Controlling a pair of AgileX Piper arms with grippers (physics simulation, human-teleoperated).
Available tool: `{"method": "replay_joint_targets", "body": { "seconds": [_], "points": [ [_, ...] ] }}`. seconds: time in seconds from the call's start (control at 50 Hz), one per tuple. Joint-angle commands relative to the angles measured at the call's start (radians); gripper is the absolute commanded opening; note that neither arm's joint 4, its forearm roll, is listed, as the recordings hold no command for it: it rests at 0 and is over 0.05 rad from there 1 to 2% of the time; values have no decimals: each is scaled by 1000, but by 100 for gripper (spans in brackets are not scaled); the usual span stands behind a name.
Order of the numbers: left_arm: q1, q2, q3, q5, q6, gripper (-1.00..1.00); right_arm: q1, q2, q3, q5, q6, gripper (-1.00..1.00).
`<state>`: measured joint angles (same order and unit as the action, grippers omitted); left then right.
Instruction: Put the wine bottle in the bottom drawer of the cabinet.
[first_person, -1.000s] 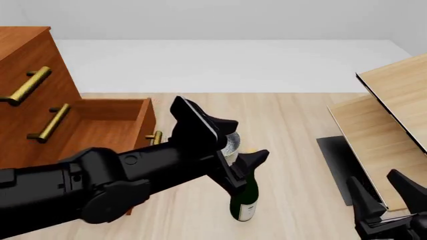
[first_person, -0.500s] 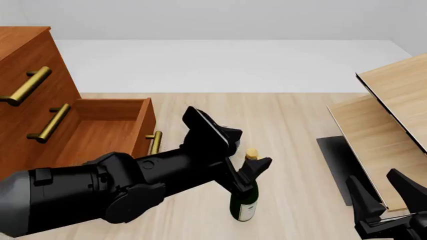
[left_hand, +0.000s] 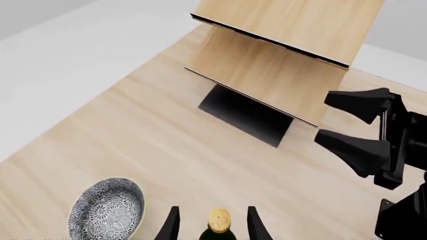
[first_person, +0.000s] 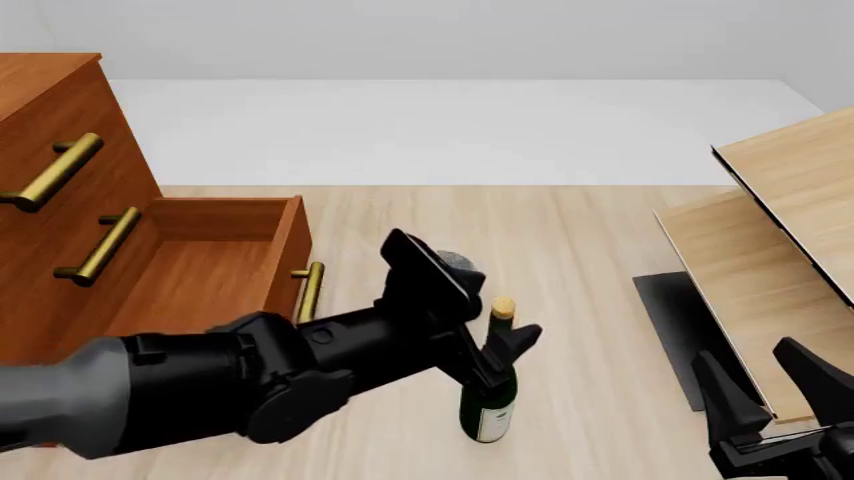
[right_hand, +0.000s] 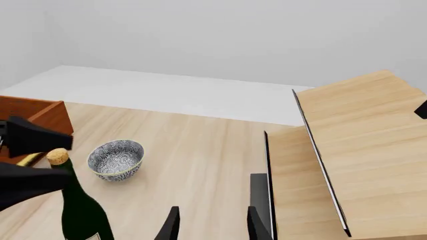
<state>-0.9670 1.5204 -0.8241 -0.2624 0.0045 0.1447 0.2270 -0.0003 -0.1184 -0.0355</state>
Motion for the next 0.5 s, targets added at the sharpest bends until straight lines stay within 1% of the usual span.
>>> {"method": "replay_joint_targets", "body": {
  "seconds": [0.02,0.38,0.5],
  "points": [
    [1,6,-4,0,0,100,1,-6,0,5,0,100],
    [-28,57,4,-11,-12,100,0,1,0,-1,-2,100],
    [-26,63,1,-9,-12,100,0,7,0,-6,-2,100]
  ]
}}
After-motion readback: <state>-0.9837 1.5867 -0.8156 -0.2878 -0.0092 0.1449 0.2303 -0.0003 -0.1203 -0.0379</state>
